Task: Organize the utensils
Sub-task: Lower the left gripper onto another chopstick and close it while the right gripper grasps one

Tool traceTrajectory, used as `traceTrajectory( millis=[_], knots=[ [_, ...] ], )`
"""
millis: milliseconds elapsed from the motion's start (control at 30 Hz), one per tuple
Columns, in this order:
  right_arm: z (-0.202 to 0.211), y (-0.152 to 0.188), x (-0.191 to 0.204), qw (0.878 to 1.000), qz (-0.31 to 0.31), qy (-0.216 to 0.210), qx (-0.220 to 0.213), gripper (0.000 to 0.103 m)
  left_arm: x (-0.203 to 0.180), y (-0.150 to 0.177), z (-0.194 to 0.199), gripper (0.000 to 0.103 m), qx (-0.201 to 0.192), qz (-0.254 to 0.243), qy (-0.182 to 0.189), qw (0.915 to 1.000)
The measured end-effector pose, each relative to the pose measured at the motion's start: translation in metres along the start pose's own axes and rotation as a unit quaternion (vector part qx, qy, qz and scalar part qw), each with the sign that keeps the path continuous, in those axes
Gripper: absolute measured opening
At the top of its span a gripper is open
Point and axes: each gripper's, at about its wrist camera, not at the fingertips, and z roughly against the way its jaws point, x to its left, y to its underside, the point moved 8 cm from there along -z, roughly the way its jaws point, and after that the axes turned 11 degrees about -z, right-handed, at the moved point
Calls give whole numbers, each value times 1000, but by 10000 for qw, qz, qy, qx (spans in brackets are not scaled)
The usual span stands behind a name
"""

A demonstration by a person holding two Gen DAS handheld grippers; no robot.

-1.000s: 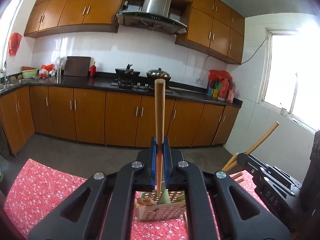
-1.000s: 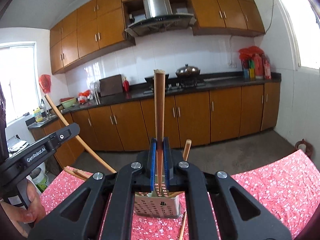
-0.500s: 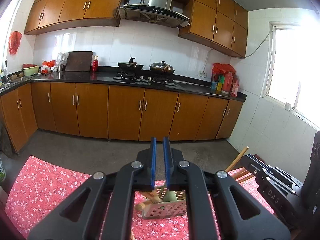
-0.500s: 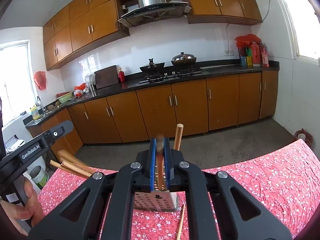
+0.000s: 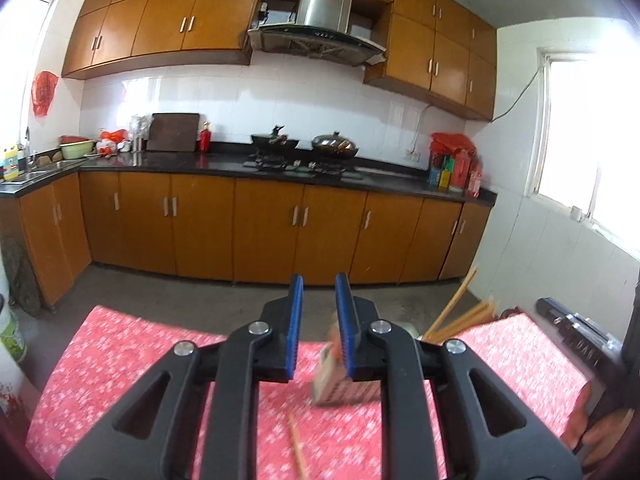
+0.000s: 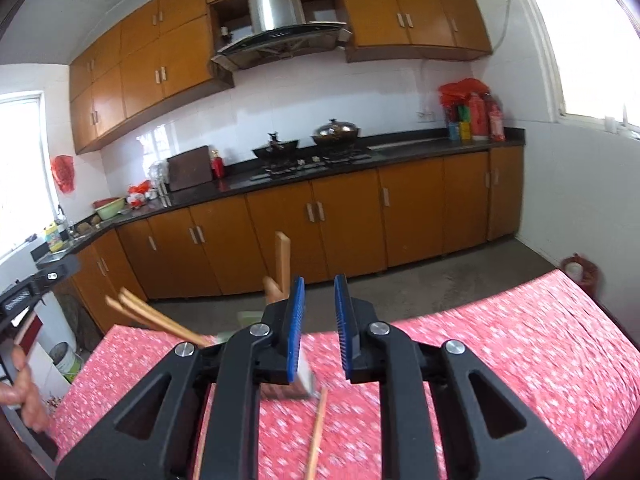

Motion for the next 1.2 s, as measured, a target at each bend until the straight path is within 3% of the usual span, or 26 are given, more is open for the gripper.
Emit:
traceTrajectory(
  millis=[100, 233, 433, 600, 833, 967, 1200],
  knots=[
    [-2, 27, -27, 9992, -71, 275, 272, 17, 15, 38, 4, 19, 345, 85, -35, 9994],
    [-24, 87, -56, 9934, -152, 505, 1020, 17, 32, 98, -9, 19, 994, 344, 0, 9944],
    [-49, 180, -50, 9769, -185, 266, 2111, 17, 31, 181, -34, 19, 1939, 474, 70, 9798],
    [-60, 229, -35, 9651, -199, 72, 2610, 17, 10, 219, -41, 19, 2248, 425, 280, 9731],
    [-66, 256, -26, 9593, 73, 185, 2816, 17, -16, 242, -45, 22, 2469, 285, 507, 9673],
    [-65, 256, -30, 9624, 186, 310, 2691, 8, -27, 249, -50, 22, 2583, 226, 623, 9638],
    [-69, 233, -75, 9647, -361, 809, 2480, 8, -43, 261, -55, 22, 2748, 170, 736, 9585]
  ],
)
